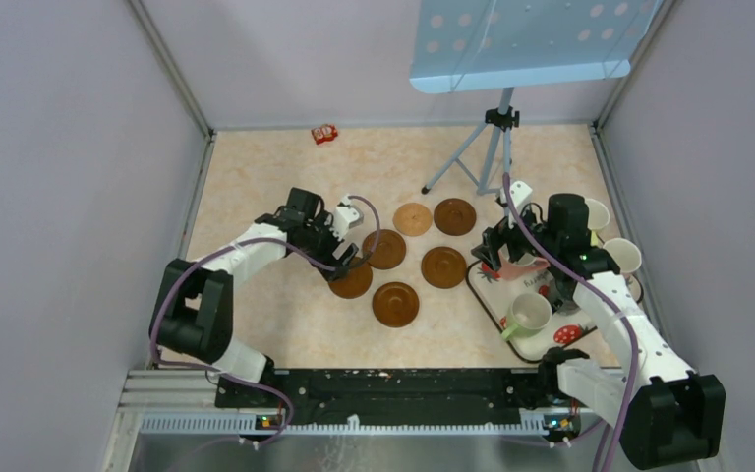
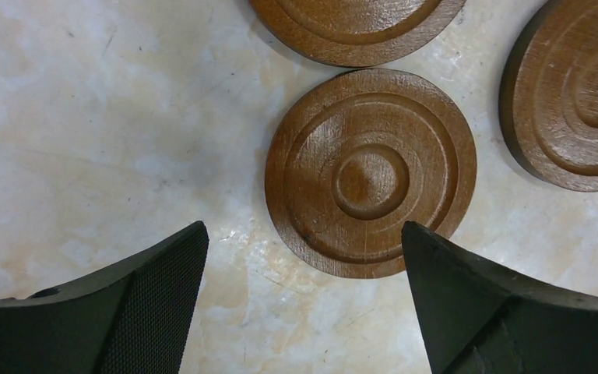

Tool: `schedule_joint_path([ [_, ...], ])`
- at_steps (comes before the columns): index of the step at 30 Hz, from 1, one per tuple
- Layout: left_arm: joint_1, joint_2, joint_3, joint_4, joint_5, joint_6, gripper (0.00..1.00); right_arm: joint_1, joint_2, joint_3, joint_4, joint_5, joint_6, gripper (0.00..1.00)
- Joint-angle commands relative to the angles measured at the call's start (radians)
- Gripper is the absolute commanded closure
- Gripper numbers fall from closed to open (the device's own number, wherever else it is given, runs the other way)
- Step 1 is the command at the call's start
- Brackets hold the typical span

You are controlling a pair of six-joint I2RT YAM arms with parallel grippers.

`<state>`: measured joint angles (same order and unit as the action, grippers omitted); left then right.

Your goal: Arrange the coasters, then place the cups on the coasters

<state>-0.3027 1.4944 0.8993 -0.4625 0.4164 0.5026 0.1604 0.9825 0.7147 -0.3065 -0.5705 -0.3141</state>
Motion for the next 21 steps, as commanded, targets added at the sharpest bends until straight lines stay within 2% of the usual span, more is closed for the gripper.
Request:
schedule_joint_path([
  [1, -0.029, 0.053, 0.062, 0.042, -0.093, -0.07, 0.01, 0.002, -0.011, 0.027, 0.027, 0.015, -0.012, 0.08],
  [8, -0.052, 0.085, 0.057, 0.091, -0.13, -0.141, 0.01, 0.001, 0.022, 0.043, 0.029, 0.074, 0.023, 0.06],
  [21, -0.058, 0.253, 0.111, 0.055, -0.295, -0.109, 0.01, 0.002, -0.02, 0.044, 0.083, 0.2, 0.15, 0.02],
])
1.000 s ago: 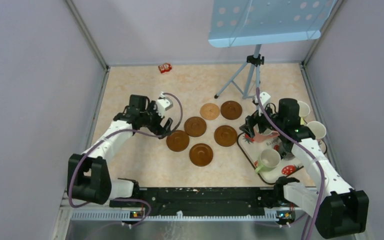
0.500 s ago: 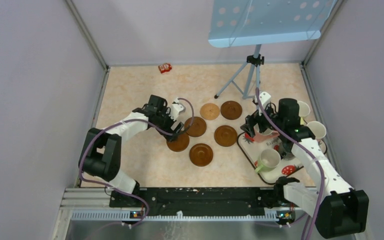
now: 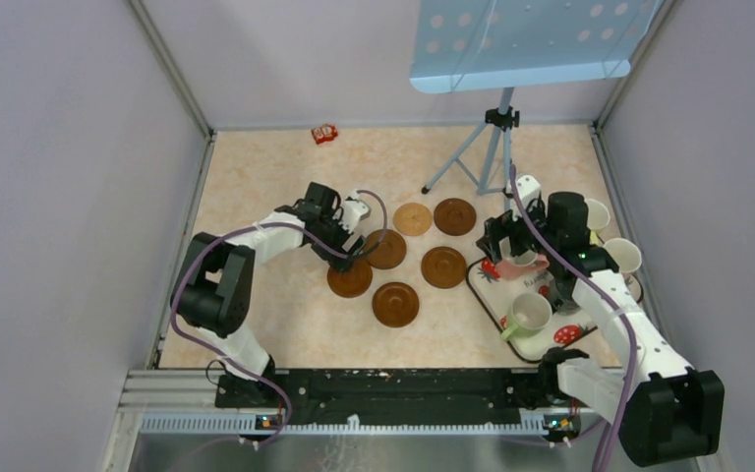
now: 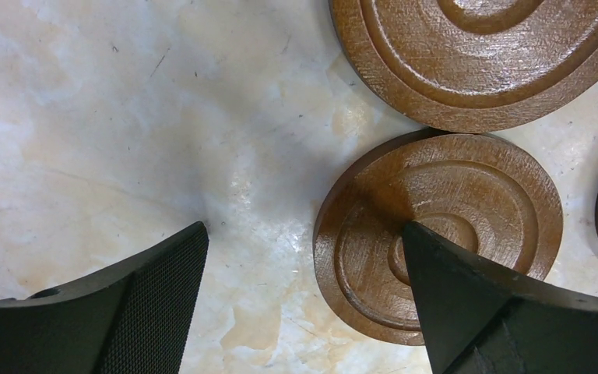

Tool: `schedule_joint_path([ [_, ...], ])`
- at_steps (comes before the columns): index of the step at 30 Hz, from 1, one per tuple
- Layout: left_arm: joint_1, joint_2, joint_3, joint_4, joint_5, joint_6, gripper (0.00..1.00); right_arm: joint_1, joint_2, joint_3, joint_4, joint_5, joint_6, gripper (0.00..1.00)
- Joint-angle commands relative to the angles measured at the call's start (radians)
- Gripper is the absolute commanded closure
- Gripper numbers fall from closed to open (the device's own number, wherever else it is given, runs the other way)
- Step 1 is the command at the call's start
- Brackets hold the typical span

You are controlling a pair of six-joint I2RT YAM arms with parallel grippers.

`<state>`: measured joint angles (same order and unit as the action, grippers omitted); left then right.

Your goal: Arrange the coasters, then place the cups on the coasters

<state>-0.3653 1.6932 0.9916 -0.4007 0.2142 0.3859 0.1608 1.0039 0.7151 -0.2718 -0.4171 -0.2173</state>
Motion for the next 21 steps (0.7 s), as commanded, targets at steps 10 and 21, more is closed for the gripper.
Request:
schedule_joint_path([
  [10, 0.227, 0.103, 0.082, -0.017, -0.104, 0.047, 0.01, 0.001, -0.036, 0.054, 0.031, 0.065, 0.009, 0.01],
  [21, 0.545, 0.208, 0.233, -0.044, -0.008, 0.053, 0.05, 0.0, -0.109, -0.014, 0.067, -0.064, -0.038, 0.01],
])
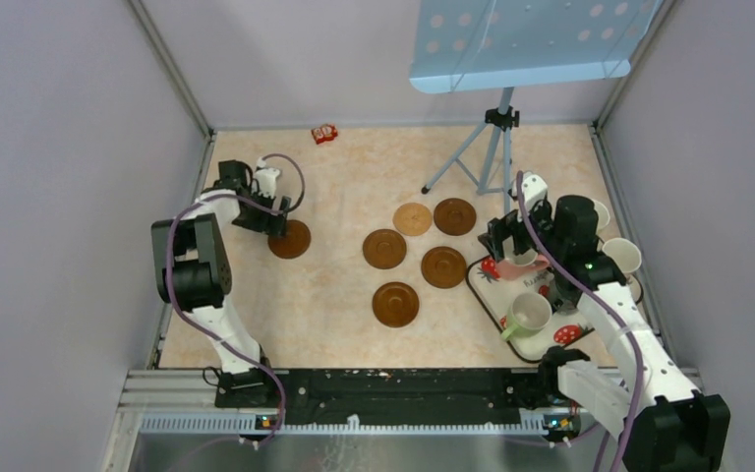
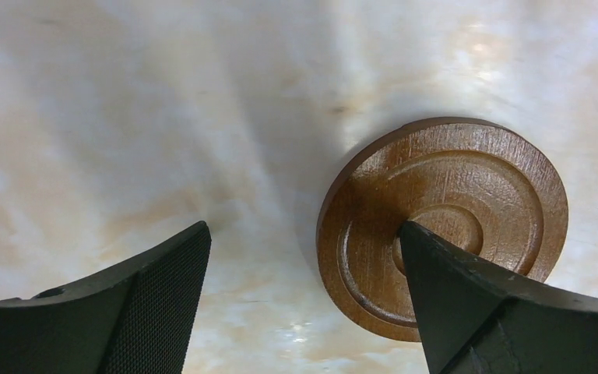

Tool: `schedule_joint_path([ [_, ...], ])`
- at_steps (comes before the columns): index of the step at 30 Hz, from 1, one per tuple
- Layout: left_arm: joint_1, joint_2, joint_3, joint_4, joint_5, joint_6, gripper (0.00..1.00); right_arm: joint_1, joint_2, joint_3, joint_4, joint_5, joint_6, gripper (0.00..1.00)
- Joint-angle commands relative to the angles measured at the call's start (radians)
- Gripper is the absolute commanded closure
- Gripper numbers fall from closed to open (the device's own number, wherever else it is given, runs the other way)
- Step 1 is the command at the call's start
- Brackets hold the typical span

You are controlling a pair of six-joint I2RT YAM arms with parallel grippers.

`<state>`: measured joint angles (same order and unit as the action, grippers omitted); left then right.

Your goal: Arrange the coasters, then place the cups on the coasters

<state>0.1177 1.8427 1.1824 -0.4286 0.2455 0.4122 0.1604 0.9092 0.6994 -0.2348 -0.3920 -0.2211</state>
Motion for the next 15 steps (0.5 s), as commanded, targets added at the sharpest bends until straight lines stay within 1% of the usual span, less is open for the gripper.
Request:
schedule_joint_path([
  [1, 0.076, 0.072, 0.056, -0.012, -0.039, 0.021, 0.05, 0.001, -0.011, 0.005, 0.021, -0.099, -0.039, 0.01],
  [6, 0.123, 0.139, 0.141, -0.012, -0.022, -0.008, 0.12, 0.001, 0.023, 0.03, -0.03, -0.126, -0.099, 0.01],
  [9, 0.132, 0.169, 0.173, -0.005, -0.049, -0.018, 0.17, 0.001, 0.044, 0.048, -0.057, -0.147, -0.113, 0.01],
  [12, 0.156, 0.174, 0.176, -0.014, -0.049, -0.016, 0.22, 0.002, 0.047, 0.051, -0.067, -0.157, -0.124, 0.01],
  [15, 0.186, 0.154, 0.14, -0.017, -0.043, 0.015, 0.26, 0.001, 0.037, 0.048, -0.065, -0.161, -0.132, 0.01],
])
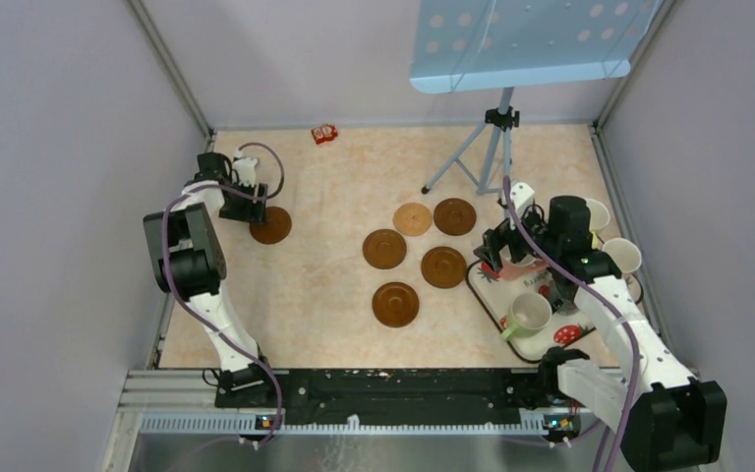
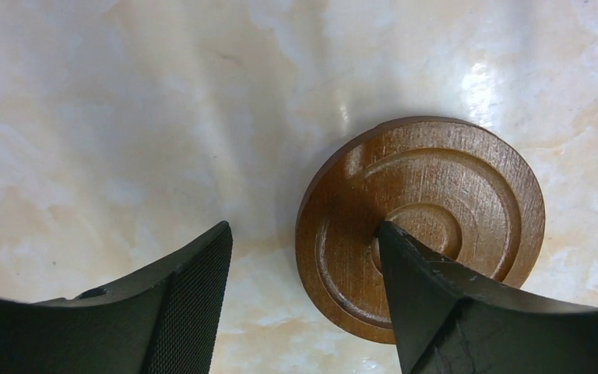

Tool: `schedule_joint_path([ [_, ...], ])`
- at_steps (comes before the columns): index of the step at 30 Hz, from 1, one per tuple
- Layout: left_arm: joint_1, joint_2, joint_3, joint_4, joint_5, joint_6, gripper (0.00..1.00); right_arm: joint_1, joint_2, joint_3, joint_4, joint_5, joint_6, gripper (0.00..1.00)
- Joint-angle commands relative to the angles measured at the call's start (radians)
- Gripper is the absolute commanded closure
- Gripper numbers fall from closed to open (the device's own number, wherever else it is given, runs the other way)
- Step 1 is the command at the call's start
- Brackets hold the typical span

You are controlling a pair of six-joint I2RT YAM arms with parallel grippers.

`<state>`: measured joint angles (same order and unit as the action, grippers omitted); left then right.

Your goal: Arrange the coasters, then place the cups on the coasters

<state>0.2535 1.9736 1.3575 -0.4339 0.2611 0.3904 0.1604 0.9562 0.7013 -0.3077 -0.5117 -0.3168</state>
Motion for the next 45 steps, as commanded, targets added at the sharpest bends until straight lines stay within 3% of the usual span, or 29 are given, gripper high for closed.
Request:
schedule_joint_path([
  [1, 0.064, 0.017, -0.047, -0.007, -0.058, 0.047, 0.27, 0.001, -0.011, 0.046, 0.008, -0.043, -0.036, 0.01],
  [8, 0.121, 0.057, -0.021, -0.031, 0.014, 0.074, 0.41, 0.001, -0.004, 0.049, 0.001, -0.047, -0.041, 0.02],
  [13, 0.119, 0.103, 0.042, -0.021, 0.036, 0.009, 0.49, 0.001, 0.0, 0.05, -0.004, -0.045, -0.045, 0.02],
  [24, 0.113, 0.15, 0.101, -0.038, 0.061, 0.007, 0.52, 0.002, 0.01, 0.055, -0.009, -0.043, -0.051, 0.02],
  [26, 0.112, 0.141, 0.101, -0.045, 0.061, 0.008, 0.49, 0.002, 0.01, 0.055, -0.009, -0.046, -0.053, 0.02],
  [29, 0.115, 0.108, 0.112, -0.064, 0.057, -0.017, 0.29, 0.001, 0.008, 0.056, -0.013, -0.05, -0.054, 0.02],
  [34, 0.117, -0.033, 0.142, -0.082, 0.102, -0.03, 0.09, 0.002, 0.01, 0.058, -0.019, -0.062, -0.056, 0.02],
  [39, 0.071, -0.173, 0.155, -0.175, 0.29, 0.054, 0.01, 0.002, 0.01, 0.061, -0.023, -0.065, -0.054, 0.02],
  [42, -0.02, -0.241, 0.099, -0.221, 0.358, 0.115, 0.01, 0.001, 0.01, 0.061, -0.025, -0.065, -0.054, 0.02],
  [45, -0.161, -0.302, 0.019, -0.223, 0.336, 0.131, 0.01, 0.001, 0.009, 0.062, -0.028, -0.062, -0.058, 0.02],
])
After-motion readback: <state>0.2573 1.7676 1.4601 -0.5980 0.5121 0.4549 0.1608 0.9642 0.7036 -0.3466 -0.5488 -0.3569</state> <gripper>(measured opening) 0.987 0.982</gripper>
